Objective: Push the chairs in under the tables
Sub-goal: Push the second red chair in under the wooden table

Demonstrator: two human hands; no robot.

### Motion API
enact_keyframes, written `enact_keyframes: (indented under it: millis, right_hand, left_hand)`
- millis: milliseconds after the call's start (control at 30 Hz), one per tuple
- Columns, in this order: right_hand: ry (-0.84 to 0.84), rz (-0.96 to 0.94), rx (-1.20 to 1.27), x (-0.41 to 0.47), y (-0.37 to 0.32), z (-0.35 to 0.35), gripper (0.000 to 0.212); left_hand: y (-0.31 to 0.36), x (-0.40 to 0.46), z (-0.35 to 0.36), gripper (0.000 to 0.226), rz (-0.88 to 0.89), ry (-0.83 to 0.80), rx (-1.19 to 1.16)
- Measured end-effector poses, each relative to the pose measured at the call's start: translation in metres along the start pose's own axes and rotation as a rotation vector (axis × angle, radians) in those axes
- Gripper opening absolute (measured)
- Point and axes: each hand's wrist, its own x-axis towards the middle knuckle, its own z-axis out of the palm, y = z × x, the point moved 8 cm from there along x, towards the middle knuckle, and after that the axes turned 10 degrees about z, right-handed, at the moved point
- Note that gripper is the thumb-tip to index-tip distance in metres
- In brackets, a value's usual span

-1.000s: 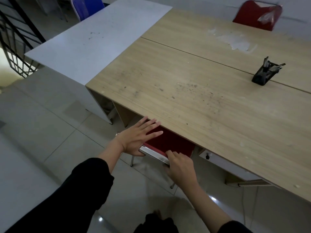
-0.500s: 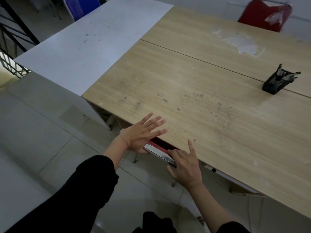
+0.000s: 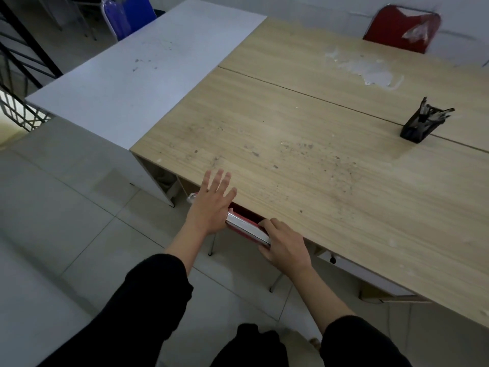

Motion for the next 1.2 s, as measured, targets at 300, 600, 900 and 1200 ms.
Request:
enact_keyframes:
  millis: [300, 600, 900, 1200]
  right_hand:
    - [-0.045, 0.055, -0.132, -0.020, 0.016, -0.007, 0.068]
    - [-0.043, 0.337, -0.089, -0.129, 0.158, -0.056, 0.065]
    - [0.085, 0.784, -0.156, -0.316, 0.372, -0.144, 0.054]
    - [0.172, 0.958, -0.167, -0.470, 0.509, -0.205, 0.045]
  left_hand:
    - [0.027, -0.051, -0.005, 0.075, -0.236, 0.029, -0.397]
    - [0.142, 0.013, -0.068, 0.057, 0.194, 0.219, -0.489]
    - [0.427, 0.119, -0.159, 0.057, 0.553, 0.206, -0.495]
    - [0.651, 0.170, -0.209, 0.052, 0.737, 0.201, -0.561]
